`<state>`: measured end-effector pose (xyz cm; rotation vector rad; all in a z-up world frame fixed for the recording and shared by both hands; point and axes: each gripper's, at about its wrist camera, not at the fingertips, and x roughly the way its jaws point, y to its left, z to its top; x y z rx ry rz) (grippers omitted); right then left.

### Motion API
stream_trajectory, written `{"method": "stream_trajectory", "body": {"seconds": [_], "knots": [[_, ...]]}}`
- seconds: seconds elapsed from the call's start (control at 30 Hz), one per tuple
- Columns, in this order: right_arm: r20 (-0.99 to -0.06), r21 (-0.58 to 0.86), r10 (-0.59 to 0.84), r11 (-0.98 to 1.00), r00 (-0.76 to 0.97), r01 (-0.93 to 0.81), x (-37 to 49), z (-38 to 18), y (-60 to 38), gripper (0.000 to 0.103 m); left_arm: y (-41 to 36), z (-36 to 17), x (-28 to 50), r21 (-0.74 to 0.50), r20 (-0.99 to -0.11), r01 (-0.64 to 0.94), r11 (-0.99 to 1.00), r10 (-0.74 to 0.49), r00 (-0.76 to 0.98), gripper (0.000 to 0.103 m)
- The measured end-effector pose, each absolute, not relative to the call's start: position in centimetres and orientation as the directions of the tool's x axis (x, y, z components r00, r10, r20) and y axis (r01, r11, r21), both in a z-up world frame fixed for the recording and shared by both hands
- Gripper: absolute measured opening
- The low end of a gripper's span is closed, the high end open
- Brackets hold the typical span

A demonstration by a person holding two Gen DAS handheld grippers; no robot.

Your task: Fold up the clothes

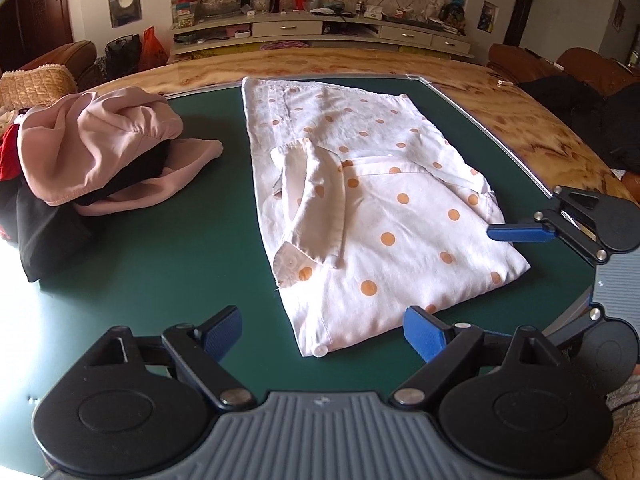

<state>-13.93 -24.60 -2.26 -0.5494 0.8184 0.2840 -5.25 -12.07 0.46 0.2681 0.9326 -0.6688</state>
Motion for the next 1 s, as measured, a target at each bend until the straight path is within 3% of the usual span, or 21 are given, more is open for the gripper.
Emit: {"method": "stream_trajectory", "body": {"seconds": [0.1, 0.27, 0.4, 0.43, 0.47, 0.53, 0.67, 0.83, 0.87, 0.93, 1.0], "knots": [[-0.744, -0.452, 0.003, 0.735, 0.669, -0.505, -14.6, -3.6, -23.8, 0.086, -12.9, 0.2, -6.2, -0.013, -0.802, 0.696, 0.718, -0.423, 0.421, 0.092], [-0.737, -0.554, -0.023, 0.593, 0.675, -0.585, -15.2, -5.4, -22.4, 0.068, -14.3, -0.1, -7.4, 0.026, -0.79, 0.803, 0.595, -0.48, 0.381, 0.092], [-0.704, -0.627, -0.04, 0.503, 0.709, -0.595, -15.1, -6.4, -22.0, 0.066, -15.4, -0.9, -8.2, 0.103, -0.79, 0.869, 0.484, -0.491, 0.367, 0.092], [-0.705, -0.634, -0.044, 0.488, 0.708, -0.6, -15.0, -6.6, -22.0, 0.058, -15.6, -1.2, -8.2, 0.107, -0.795, 0.88, 0.462, -0.492, 0.355, 0.092], [-0.709, -0.637, -0.049, 0.472, 0.703, -0.609, -14.8, -6.8, -22.0, 0.042, -15.8, -1.6, -8.2, 0.107, -0.799, 0.889, 0.445, -0.494, 0.343, 0.092], [-0.72, -0.638, -0.053, 0.444, 0.692, -0.63, -14.6, -7.5, -22.1, 0.023, -16.3, -2.2, -8.0, 0.109, -0.807, 0.903, 0.416, -0.493, 0.325, 0.092], [-0.712, -0.623, -0.035, 0.491, 0.701, -0.609, -14.0, -6.9, -22.7, 0.015, -17.5, -3.4, -7.7, 0.184, -0.806, 0.895, 0.407, -0.458, 0.375, 0.092], [-0.723, -0.523, 0.015, 0.641, 0.691, -0.562, -12.4, -3.8, -24.7, 0.013, -19.2, -4.5, -7.6, 0.284, -0.782, 0.891, 0.355, -0.452, 0.43, 0.088], [-0.724, -0.511, 0.021, 0.654, 0.689, -0.557, -12.2, -3.5, -25.1, 0.013, -19.6, -4.8, -7.6, 0.314, -0.775, 0.884, 0.347, -0.443, 0.45, 0.085], [-0.727, -0.487, 0.031, 0.681, 0.686, -0.547, -11.8, -2.9, -25.8, 0.013, -20.2, -5.2, -7.1, 0.34, -0.778, 0.88, 0.333, -0.425, 0.462, 0.068], [-0.73, -0.461, 0.041, 0.707, 0.682, -0.536, -11.4, -2.3, -26.6, 0.013, -20.6, -5.6, -6.5, 0.347, -0.788, 0.88, 0.323, -0.408, 0.461, 0.029]]}}
